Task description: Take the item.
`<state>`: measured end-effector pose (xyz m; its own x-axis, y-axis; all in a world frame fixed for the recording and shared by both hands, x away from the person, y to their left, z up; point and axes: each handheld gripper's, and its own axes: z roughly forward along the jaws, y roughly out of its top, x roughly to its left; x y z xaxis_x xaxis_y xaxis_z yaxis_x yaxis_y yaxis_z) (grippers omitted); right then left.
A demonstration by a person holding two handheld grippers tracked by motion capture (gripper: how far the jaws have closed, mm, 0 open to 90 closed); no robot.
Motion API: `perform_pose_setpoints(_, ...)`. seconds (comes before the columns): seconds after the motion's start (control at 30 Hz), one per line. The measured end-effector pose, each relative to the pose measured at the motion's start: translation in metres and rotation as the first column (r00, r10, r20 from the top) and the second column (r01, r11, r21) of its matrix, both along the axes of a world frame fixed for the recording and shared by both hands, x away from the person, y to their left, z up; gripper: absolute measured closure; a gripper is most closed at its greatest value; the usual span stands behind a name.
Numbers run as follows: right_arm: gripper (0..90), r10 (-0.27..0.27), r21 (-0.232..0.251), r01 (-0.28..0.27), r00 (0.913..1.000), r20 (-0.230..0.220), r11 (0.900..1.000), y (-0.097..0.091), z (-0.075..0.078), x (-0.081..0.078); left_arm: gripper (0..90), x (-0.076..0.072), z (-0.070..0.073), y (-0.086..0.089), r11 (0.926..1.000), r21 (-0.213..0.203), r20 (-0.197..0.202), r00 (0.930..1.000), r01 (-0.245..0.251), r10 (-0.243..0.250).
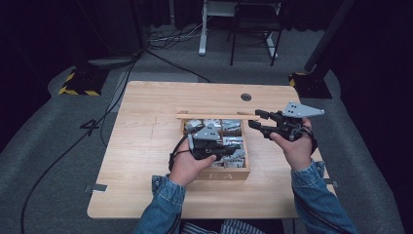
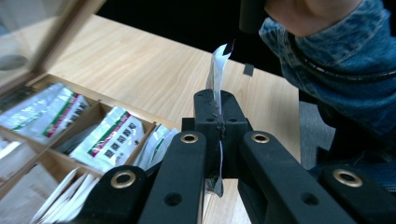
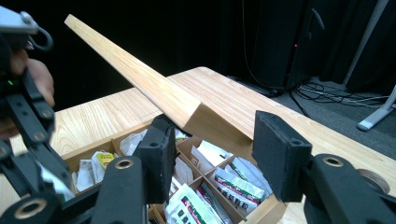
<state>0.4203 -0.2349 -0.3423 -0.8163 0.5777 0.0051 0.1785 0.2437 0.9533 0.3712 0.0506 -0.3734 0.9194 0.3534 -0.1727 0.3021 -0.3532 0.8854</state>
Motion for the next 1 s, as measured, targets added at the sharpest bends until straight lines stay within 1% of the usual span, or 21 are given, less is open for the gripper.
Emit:
perform_pose_setpoints(0.17,50.1,-0.002,0.002,0.002,1.0000,-0.002,1.0000,0.000,-0.001,-0.001,89.5,-0.008,0.005,0.023,0.9985,-0.031,0.013,0.9988,-0.046,0.046)
perform_pose_setpoints(0.23,50.1,-0.004,0.002,0.004,1.0000,-0.004,1.0000,0.000,-0.001,-0.001,89.5,-0.012,0.005,0.031,0.9970,-0.035,0.024,0.9973,-0.068,0.069)
perform_pose_setpoints(0.33,50.1,-0.006,0.001,0.006,1.0000,-0.005,1.0000,0.000,-0.001,-0.002,89.5,-0.015,0.005,0.040,0.9956,-0.043,0.031,0.9959,-0.084,0.085)
perform_pose_setpoints(0.5,50.1,-0.009,0.002,0.009,0.9999,-0.006,1.0000,0.001,-0.001,-0.003,89.5,-0.022,0.002,0.053,0.9938,-0.043,0.042,0.9936,-0.103,0.105)
perform_pose_setpoints(0.67,50.1,-0.017,-0.004,0.017,0.9998,-0.006,0.9999,0.001,-0.001,-0.004,89.5,-0.026,0.004,0.067,0.9919,-0.032,0.055,0.9907,-0.123,0.125)
perform_pose_setpoints(0.7,50.1,-0.017,-0.004,0.016,0.9998,-0.007,0.9999,0.001,-0.001,-0.004,89.4,-0.027,0.003,0.070,0.9907,-0.032,0.053,0.9896,-0.132,0.134)
perform_pose_setpoints(0.73,50.1,-0.017,-0.004,0.017,0.9998,-0.009,0.9998,0.001,-0.002,-0.004,89.5,-0.028,0.003,0.077,0.9881,-0.035,0.052,0.9871,-0.150,0.152)
perform_pose_setpoints(0.77,50.1,-0.017,-0.004,0.017,0.9998,-0.009,0.9998,0.001,-0.002,-0.004,89.4,-0.028,0.003,0.077,0.9881,-0.035,0.052,0.9871,-0.150,0.152)
perform_pose_setpoints(0.87,50.1,-0.019,-0.003,0.019,0.9998,-0.008,0.9998,0.001,-0.002,-0.004,89.4,-0.029,0.004,0.089,0.9823,-0.049,0.047,0.9820,-0.181,0.183)
perform_pose_setpoints(0.93,50.1,-0.019,-0.002,0.019,0.9998,-0.009,0.9998,0.001,-0.002,-0.004,89.4,-0.030,0.004,0.095,0.9793,-0.052,0.045,0.9792,-0.195,0.198)
perform_pose_setpoints(1.0,50.0,-0.018,-0.003,0.018,0.9998,-0.008,0.9998,0.001,-0.002,-0.004,89.3,-0.031,0.005,0.100,0.9750,-0.054,0.044,0.9749,-0.216,0.218)
